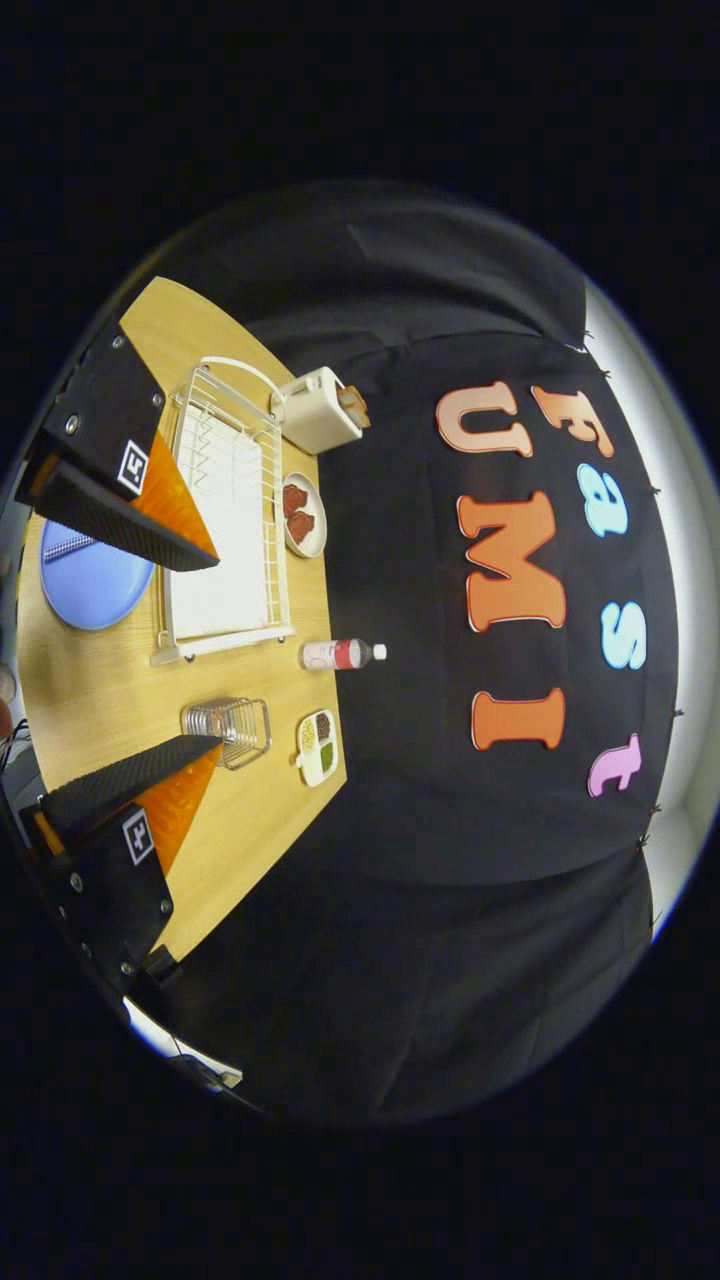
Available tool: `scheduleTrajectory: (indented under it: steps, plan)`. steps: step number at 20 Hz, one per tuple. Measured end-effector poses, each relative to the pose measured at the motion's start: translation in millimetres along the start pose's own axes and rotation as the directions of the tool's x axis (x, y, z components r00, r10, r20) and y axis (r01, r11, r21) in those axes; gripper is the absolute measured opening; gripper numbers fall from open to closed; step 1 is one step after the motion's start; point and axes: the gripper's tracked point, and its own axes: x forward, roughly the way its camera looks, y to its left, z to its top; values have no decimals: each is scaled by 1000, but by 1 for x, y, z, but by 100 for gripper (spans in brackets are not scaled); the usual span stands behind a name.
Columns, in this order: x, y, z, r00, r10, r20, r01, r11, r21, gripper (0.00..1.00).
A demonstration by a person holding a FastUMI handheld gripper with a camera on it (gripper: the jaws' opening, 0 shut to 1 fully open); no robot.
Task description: Take the plate from the dish rack, then take the spoon from the basket and place it into the plate.
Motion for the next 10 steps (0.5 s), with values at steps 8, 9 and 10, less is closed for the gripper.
scheduleTrajectory:
  steps: [8,9,10]
  plan:
    - [4,-54,47,995,-49,82,50,999,-2,97]
    - [6,-55,49,996,-46,82,47,999,-3,97]
    - [8,-57,50,996,-41,83,41,999,-5,97]
